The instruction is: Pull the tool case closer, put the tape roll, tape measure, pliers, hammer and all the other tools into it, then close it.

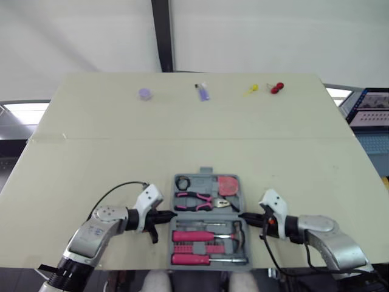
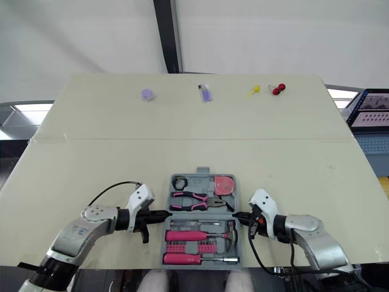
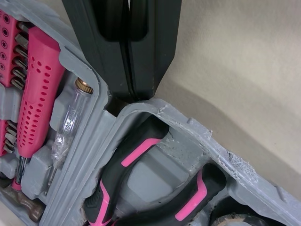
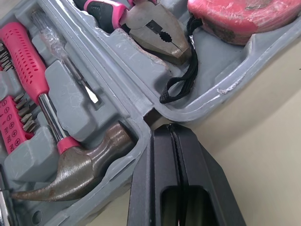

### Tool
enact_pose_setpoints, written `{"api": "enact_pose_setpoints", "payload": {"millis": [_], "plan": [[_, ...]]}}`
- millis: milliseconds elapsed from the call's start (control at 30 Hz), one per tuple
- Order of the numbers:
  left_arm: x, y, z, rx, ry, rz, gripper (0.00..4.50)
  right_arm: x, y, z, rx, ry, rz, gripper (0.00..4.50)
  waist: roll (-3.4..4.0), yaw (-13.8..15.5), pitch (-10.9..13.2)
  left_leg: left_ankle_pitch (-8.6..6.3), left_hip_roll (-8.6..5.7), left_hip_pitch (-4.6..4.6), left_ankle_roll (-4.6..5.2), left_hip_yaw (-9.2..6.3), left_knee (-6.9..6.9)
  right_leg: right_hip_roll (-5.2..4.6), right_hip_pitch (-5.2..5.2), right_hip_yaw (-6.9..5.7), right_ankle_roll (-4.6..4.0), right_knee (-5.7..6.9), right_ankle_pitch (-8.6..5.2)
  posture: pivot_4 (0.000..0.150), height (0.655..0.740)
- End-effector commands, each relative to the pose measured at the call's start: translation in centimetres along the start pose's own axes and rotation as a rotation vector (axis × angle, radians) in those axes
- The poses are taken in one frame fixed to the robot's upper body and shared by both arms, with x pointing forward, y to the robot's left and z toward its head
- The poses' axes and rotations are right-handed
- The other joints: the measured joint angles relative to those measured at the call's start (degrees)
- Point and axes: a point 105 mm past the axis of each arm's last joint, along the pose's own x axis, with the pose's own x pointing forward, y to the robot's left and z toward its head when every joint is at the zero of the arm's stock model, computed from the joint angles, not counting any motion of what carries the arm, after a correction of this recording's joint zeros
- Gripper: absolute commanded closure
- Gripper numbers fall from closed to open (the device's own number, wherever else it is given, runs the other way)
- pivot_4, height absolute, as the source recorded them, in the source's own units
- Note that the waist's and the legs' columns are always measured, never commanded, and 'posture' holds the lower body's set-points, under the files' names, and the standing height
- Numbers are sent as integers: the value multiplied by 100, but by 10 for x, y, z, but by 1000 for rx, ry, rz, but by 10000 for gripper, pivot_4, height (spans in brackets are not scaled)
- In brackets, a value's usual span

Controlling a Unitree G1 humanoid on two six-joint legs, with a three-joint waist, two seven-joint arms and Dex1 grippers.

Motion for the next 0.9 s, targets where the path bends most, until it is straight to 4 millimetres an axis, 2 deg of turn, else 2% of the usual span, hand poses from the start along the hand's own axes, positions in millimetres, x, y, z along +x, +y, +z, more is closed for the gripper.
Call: {"api": "enact_pose_setpoints", "payload": {"millis": [33,567,900], "plan": [[5,-16,-10,-29,26,-82,45000,4,17,5,-11,-17,85,44770,0,0,0,0,0,0,0,0,0,0,0,0,0,0,0,1500,7400],[3,-21,-10,-34,43,-99,45000,5,22,2,-2,-14,95,44770,0,2,0,0,0,1,0,0,-2,1,-1,1,0,-1,0,1500,7400],[5,-10,-1,-11,6,-41,45000,8,14,12,-21,-48,60,44770,0,9,0,0,0,1,0,0,2,1,-1,5,0,-1,0,1500,7400]]}}
